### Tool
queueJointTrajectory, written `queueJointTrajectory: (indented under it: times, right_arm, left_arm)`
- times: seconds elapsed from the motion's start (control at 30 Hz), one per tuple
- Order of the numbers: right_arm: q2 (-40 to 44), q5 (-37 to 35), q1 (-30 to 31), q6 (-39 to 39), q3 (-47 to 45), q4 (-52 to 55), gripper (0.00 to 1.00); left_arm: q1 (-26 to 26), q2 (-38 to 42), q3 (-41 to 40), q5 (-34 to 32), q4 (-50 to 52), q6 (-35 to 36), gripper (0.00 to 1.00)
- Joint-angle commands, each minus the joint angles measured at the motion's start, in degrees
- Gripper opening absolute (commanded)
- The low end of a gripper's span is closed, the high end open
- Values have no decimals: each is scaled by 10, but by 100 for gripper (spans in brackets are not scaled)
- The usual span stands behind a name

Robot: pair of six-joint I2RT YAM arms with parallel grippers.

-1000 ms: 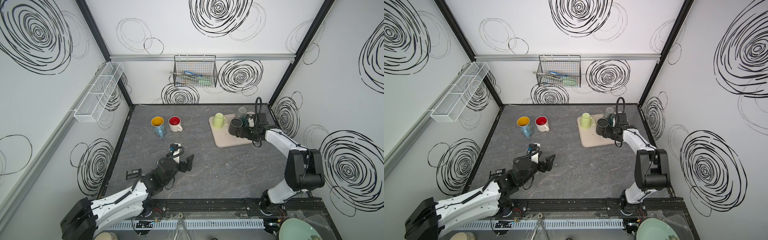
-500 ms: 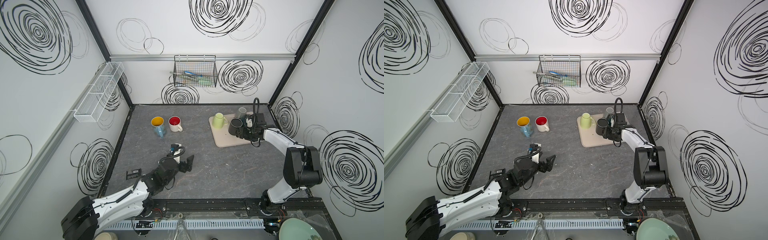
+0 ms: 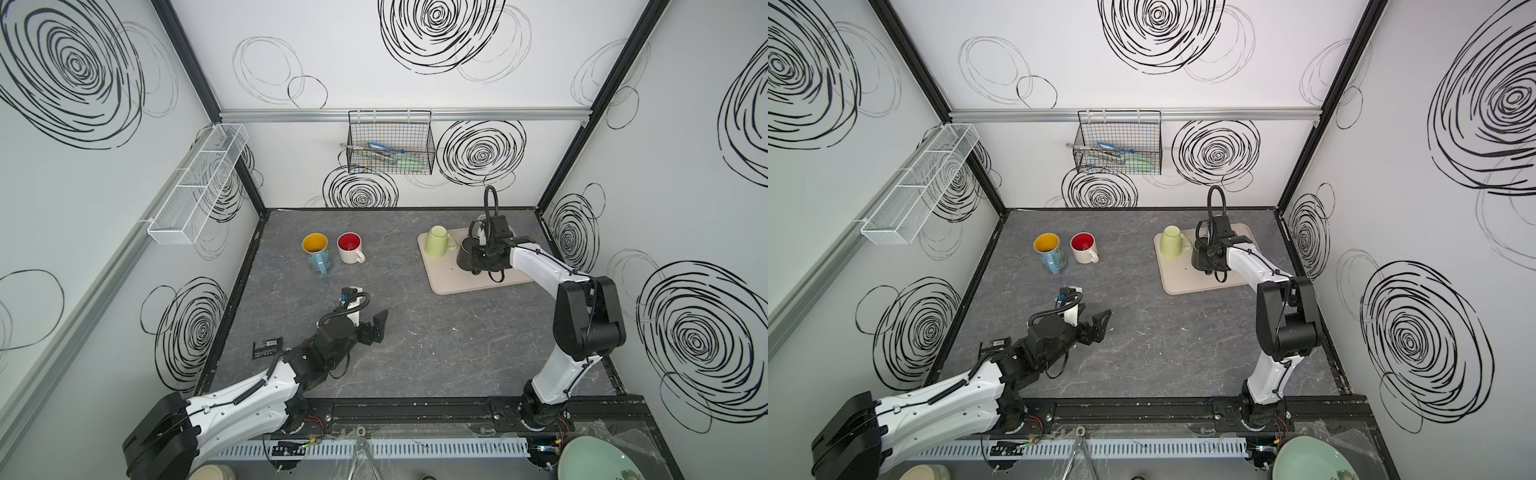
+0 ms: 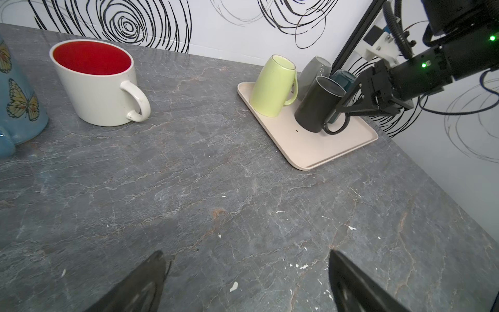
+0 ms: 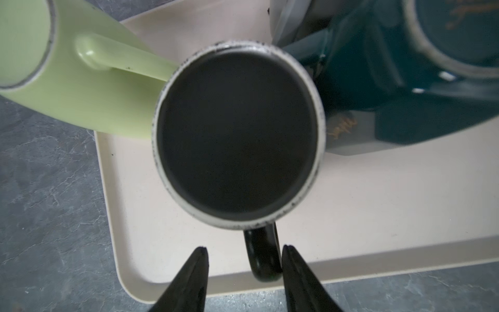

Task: Turn the mug right side up
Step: Pick up the mug from the tray.

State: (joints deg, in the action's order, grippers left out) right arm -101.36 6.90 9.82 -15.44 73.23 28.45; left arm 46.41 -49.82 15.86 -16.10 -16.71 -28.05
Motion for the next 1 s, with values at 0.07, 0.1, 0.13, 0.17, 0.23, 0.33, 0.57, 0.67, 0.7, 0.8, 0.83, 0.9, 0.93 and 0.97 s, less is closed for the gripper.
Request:
queueJointTrajectory:
  times: [0.07, 0.1, 0.13, 0.17, 0.23, 0.33, 0.57, 0.67, 0.7, 0.8, 0.83, 0.9, 0.93, 0.97]
  right_arm:
    - [-20, -34, 14, 16, 25, 42, 43]
    - [-23, -41, 18, 17, 28, 44, 42]
    - [-26, -47, 21, 18, 33, 47, 42]
    - [-30, -55, 22, 18, 39, 51, 41]
    - [-38, -65, 24, 20, 51, 59, 40]
    - [-48, -90, 31, 24, 68, 71, 39]
    - [-60, -109, 37, 27, 83, 83, 27]
    - [-71, -112, 38, 26, 88, 87, 26]
    - [-75, -113, 38, 27, 91, 89, 25]
    - [-84, -118, 40, 25, 101, 95, 23]
    - [-86, -118, 41, 25, 103, 95, 22]
    - [-88, -110, 45, 25, 107, 97, 5]
    - [-88, -105, 46, 25, 109, 97, 0]
    - [-87, -106, 49, 24, 109, 97, 0]
  left_arm:
    - [-5, -1, -6, 7, -32, -7, 96]
    - [-5, -2, -6, 8, -32, -7, 96]
    - [-5, -3, -6, 7, -32, -7, 96]
    - [-5, -3, -6, 8, -33, -8, 96]
    - [-6, -3, -7, 9, -33, -8, 96]
    - [-6, -2, -7, 12, -34, -9, 96]
    - [-6, -5, -10, 19, -41, -10, 96]
    - [-6, -5, -10, 20, -40, -12, 96]
    - [-6, -4, -10, 21, -40, -11, 96]
    - [-6, -3, -10, 21, -40, -12, 96]
    - [-6, -3, -10, 21, -40, -13, 96]
    - [-6, -3, -11, 21, -40, -12, 96]
    - [-6, -3, -10, 21, -41, -12, 96]
    - [-6, -2, -11, 21, -40, -12, 96]
